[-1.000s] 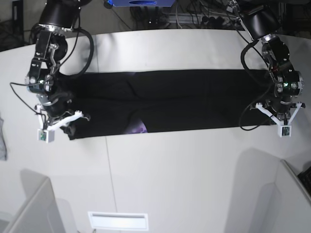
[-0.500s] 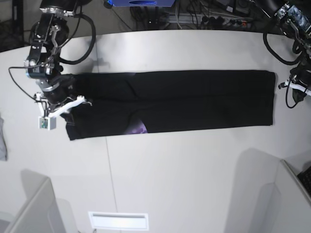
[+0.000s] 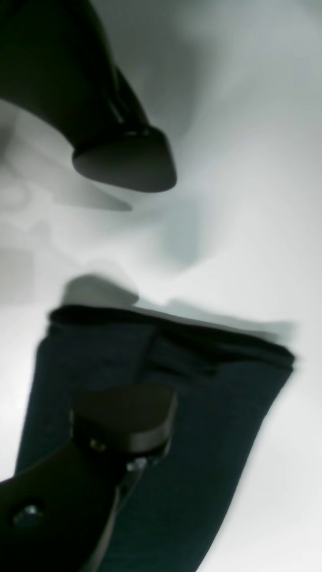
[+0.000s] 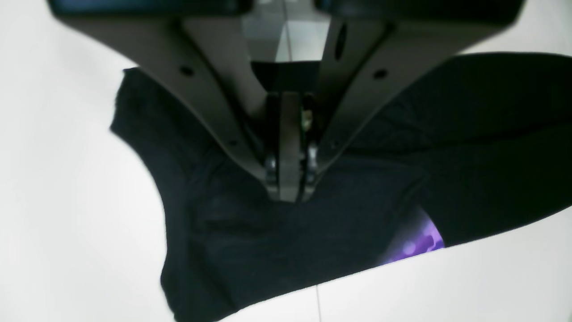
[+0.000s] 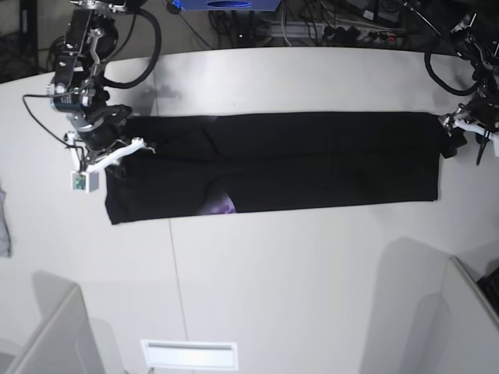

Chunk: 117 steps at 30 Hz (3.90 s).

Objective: Fold the T-shirt properly
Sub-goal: 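Grasp the strip's two short ends with both grippers, then fold the strip end held by the left gripper toward the right gripper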

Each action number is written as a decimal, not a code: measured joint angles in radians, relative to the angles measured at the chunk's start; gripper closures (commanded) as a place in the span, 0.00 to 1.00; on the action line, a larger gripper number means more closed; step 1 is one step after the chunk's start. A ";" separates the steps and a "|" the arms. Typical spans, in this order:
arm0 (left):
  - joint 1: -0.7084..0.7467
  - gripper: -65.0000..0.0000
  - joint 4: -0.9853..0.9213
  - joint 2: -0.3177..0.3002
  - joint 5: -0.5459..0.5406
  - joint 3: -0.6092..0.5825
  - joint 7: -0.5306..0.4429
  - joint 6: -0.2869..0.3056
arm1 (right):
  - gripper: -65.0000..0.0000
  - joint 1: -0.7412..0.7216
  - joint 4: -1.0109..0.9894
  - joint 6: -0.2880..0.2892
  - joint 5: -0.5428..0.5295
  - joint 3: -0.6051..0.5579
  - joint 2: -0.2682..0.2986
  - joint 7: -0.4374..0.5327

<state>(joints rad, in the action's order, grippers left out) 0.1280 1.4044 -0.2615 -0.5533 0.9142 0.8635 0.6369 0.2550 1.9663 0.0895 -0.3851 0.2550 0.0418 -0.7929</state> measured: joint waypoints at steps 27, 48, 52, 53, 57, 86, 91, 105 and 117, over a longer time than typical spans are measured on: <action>-0.090 0.79 -0.253 -0.002 -0.040 -0.174 -0.143 0.011 | 1.00 0.028 0.000 0.000 0.003 0.000 -0.003 0.002; -0.108 1.00 -0.081 -0.055 0.188 -0.182 -0.092 -0.023 | 1.00 0.029 0.000 0.000 -0.003 0.008 -0.029 0.002; -0.072 1.00 0.023 -0.009 0.240 -0.179 -0.092 -0.026 | 1.00 0.026 0.000 0.000 -0.003 0.008 -0.028 0.002; -0.058 1.00 0.048 0.006 0.241 -0.182 -0.092 -0.022 | 1.00 0.027 0.000 0.000 -0.002 0.008 -0.028 0.002; -0.028 1.00 0.153 0.058 0.291 -0.183 -0.085 -0.020 | 1.00 0.023 0.000 0.000 -0.003 0.008 -0.029 0.003; 0.072 1.00 0.354 0.171 0.318 -0.625 -0.085 -0.192 | 1.00 0.009 -0.009 0.000 -0.003 0.010 -0.028 0.003; 0.068 1.00 0.354 0.193 0.318 -0.678 -0.085 -0.197 | 1.00 0.009 -0.031 0.000 0.001 0.010 -0.028 0.002; 0.019 1.00 0.354 0.249 0.317 -0.743 0.007 -0.204 | 1.00 0.008 -0.037 0.000 0.000 0.010 -0.028 0.002; -0.046 1.00 0.351 0.302 0.322 -0.770 0.076 -0.204 | 1.00 0.009 -0.037 0.000 0.000 0.010 -0.026 0.002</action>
<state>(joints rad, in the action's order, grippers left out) 0.0818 1.7554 0.0406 -0.2314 0.1440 0.9394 0.4324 0.2638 1.9293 0.0898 -0.3847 0.2646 0.0162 -0.7906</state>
